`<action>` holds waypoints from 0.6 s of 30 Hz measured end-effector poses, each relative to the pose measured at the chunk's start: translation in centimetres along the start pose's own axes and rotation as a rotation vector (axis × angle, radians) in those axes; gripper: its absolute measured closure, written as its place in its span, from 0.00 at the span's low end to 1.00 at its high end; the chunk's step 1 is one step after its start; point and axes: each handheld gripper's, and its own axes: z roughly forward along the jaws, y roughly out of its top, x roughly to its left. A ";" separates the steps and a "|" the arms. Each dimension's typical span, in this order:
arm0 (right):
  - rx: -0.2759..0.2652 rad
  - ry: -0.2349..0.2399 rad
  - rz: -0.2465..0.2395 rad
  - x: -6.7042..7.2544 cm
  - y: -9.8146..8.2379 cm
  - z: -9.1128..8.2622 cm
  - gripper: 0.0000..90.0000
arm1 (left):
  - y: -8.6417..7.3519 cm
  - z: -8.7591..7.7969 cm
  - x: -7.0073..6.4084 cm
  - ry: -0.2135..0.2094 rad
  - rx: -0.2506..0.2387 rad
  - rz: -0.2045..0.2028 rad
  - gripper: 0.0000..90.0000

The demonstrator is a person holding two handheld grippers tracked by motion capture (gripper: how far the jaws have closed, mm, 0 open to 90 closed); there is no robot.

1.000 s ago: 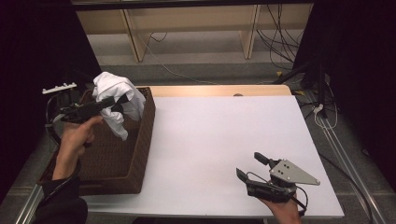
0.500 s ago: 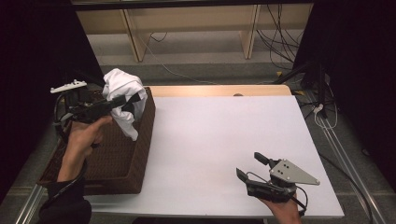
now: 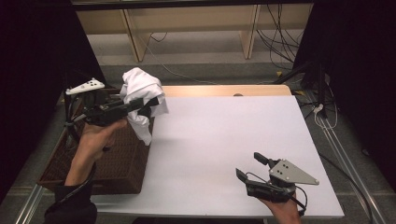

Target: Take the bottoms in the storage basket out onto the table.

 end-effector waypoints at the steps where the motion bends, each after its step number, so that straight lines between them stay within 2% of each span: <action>1: 0.001 0.000 -0.002 0.0 0.0 0.0 0.25 | 0.0 0.1 -0.4 -0.011 0.002 0.007 0.85; 3: 0.001 -0.002 -0.006 0.0 0.0 0.0 0.25 | 0.0 0.5 -1.3 -0.026 0.018 0.026 0.84; 5: 0.000 -0.002 -0.002 -0.1 0.0 0.0 0.25 | -0.1 1.0 -2.0 -0.065 0.036 0.028 0.84; 8: -0.001 -0.004 -0.001 -0.1 0.0 0.0 0.25 | -0.4 1.8 -2.7 -0.099 0.060 0.035 0.85; 15: -0.002 -0.006 0.002 -0.2 0.0 0.0 0.25 | -1.5 4.1 -4.6 -0.171 0.138 0.057 0.84; 18: -0.001 -0.007 0.001 -0.2 0.0 -0.1 0.25 | -2.1 5.2 -5.2 -0.185 0.175 0.065 0.84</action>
